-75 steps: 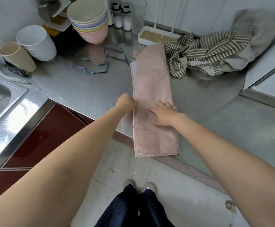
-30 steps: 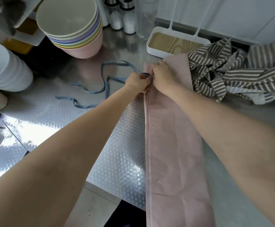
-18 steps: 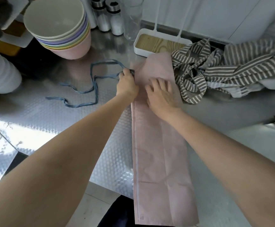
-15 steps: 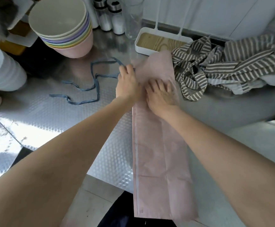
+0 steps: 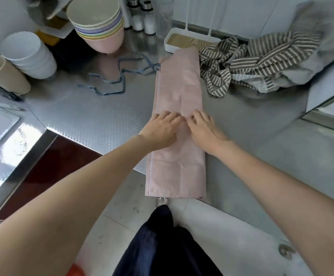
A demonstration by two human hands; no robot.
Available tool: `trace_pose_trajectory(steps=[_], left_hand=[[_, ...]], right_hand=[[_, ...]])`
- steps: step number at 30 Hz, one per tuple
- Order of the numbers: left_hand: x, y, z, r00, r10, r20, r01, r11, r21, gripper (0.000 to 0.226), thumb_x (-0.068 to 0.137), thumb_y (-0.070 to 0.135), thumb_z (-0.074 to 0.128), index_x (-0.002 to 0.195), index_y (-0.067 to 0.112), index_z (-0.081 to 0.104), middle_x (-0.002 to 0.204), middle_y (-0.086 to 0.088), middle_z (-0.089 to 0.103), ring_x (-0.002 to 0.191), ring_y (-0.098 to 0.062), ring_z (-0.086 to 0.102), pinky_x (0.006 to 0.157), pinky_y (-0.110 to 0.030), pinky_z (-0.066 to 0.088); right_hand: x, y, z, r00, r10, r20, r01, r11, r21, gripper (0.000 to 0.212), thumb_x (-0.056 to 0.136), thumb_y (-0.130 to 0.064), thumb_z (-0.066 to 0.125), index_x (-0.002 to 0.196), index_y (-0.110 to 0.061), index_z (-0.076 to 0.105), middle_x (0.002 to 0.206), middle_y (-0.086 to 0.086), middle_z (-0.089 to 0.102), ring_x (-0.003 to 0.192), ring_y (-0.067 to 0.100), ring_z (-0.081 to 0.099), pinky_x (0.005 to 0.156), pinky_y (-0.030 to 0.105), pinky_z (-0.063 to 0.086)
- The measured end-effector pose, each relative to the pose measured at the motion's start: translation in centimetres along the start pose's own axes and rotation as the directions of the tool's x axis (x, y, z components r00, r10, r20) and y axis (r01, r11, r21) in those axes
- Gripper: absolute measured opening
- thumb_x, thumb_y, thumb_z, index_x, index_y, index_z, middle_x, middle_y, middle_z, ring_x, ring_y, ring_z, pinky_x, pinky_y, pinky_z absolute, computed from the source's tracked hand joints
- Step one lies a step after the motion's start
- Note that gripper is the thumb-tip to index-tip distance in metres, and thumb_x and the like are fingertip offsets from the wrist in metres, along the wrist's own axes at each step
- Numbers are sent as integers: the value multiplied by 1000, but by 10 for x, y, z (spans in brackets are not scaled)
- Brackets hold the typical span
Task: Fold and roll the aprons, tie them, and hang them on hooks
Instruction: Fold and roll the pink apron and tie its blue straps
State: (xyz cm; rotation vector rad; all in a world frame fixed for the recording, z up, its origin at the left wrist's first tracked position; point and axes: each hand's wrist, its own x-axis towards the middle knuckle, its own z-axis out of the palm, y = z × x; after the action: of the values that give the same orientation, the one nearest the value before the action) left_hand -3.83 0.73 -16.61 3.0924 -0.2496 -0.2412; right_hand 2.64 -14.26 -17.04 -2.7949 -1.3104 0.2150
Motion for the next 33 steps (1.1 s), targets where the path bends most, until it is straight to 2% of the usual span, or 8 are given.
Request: trace_pose_trajectory(steps=[5,9,13,16,22,25,28,33], left_hand=[[-57,8,16,982,-109,156,85,985,150,47,97,29,38,143,23,31,149,0,25,133,-27,26,102,-41,34],[-74,9,25,923,-343,172,374,906,-197,44,92,18,49,135,16,43,135,-12,35,119,-33,39,97,-36,34],[-88,26,23,869,-460,183,493,767,-411,39,92,6,46,130,10,48,131,-14,36,104,-36,53,88,-36,40],[-86,31,19,890,-442,108,454,843,-291,37,93,-1,43,129,6,46,130,-15,36,96,-36,57,79,-37,43],[-96,24,31,995,-99,16,99,994,39,42,86,-7,48,125,5,47,122,-14,44,97,-29,57,70,-36,54],[-101,29,28,980,-191,-52,187,980,-74,33,87,2,55,119,2,52,118,-16,48,88,-34,59,64,-35,49],[-102,39,24,901,-430,60,416,816,-401,34,91,6,46,125,6,47,124,-13,40,92,-36,58,75,-37,44],[-96,45,28,808,-576,119,475,519,-710,28,84,2,56,112,6,52,109,-6,40,84,-23,56,88,-39,49]], right_hand=[[-55,-10,2,977,-131,170,129,991,24,30,89,-12,47,119,-10,49,124,11,41,120,27,37,88,36,32],[-68,-14,15,930,-61,362,35,996,80,53,95,-33,41,145,-25,25,156,3,8,143,28,3,113,44,13],[-84,-30,28,890,-24,456,43,999,-33,70,94,-57,29,150,-33,-6,156,0,-23,141,29,-26,115,51,-12],[-83,-34,32,895,3,447,43,995,-94,73,93,-63,21,148,-31,-14,153,2,-29,138,31,-31,112,57,-14],[-86,-39,30,925,-13,380,63,991,-119,75,91,-65,22,149,-29,-9,154,4,-26,140,31,-26,111,57,-13],[-98,-35,20,964,-38,263,51,998,-43,70,94,-57,31,150,-27,4,157,4,-13,144,29,-14,115,53,-5],[-109,-31,15,930,87,357,-137,984,118,73,94,-54,37,150,-27,0,156,6,-21,143,31,-15,116,47,-1],[-113,-36,26,877,75,475,-131,988,85,92,84,-69,40,148,-31,-14,149,9,-36,137,36,-31,115,52,-11]])
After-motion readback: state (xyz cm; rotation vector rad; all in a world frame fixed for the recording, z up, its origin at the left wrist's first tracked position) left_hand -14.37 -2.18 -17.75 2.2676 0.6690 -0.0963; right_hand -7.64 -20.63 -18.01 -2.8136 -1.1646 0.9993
